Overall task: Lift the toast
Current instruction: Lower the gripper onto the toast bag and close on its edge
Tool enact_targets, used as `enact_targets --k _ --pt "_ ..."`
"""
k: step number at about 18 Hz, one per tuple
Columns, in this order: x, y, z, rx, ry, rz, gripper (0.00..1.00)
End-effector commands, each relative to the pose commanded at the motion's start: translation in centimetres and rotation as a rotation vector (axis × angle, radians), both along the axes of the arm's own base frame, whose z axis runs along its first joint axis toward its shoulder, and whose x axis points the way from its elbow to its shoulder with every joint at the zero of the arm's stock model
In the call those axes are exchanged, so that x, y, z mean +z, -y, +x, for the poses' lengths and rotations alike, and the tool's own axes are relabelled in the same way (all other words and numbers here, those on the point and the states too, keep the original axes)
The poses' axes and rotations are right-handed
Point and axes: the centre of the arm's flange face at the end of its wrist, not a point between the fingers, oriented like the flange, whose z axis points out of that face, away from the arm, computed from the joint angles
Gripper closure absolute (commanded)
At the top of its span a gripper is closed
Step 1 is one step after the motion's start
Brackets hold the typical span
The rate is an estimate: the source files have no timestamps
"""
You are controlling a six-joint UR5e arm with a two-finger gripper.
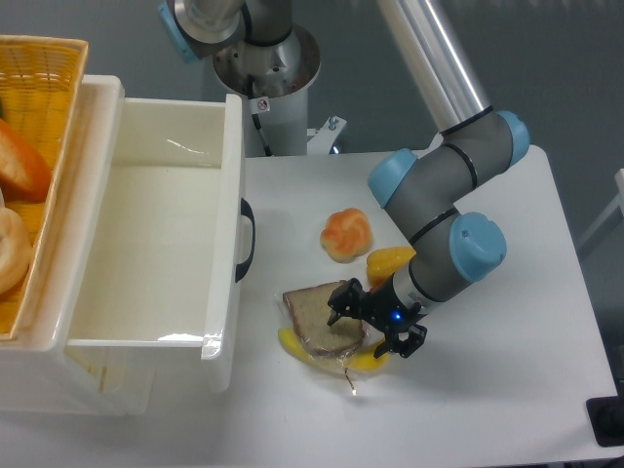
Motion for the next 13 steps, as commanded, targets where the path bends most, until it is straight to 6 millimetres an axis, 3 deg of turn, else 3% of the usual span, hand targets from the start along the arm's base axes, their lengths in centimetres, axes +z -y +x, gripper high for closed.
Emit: enact_targets --k 13 --pt "-0.9 0.0 1.5 -0.046 0.008 -0.004 0.0"
